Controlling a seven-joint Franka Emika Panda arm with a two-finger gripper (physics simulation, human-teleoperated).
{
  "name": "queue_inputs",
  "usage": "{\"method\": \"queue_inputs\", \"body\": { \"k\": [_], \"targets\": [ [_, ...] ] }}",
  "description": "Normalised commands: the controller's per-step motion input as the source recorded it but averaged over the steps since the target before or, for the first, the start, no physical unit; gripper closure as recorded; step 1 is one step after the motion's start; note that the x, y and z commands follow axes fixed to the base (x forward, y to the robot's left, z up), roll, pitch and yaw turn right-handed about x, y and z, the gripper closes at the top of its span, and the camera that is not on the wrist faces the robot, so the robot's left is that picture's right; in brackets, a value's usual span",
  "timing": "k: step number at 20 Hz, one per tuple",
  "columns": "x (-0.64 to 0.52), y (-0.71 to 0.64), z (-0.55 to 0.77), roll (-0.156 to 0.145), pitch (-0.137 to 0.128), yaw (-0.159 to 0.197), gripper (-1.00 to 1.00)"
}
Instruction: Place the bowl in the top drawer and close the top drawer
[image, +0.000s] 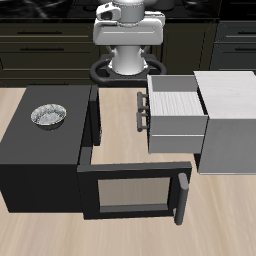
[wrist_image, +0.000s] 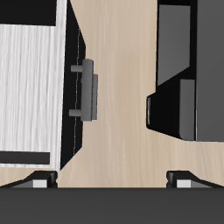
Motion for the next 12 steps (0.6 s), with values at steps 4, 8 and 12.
{"method": "queue_inputs", "body": {
  "k": [4, 8, 12],
  "targets": [
    [0.10, -0.19, 0.14, -0.021, 0.024, 0.005, -1.00],
    [0.17, -0.16, 0.11, 0.037, 0.027, 0.030, -1.00],
    [0.21, -0.32, 0.17, -0.020, 0.014, 0.014, -1.00]
  ]
}}
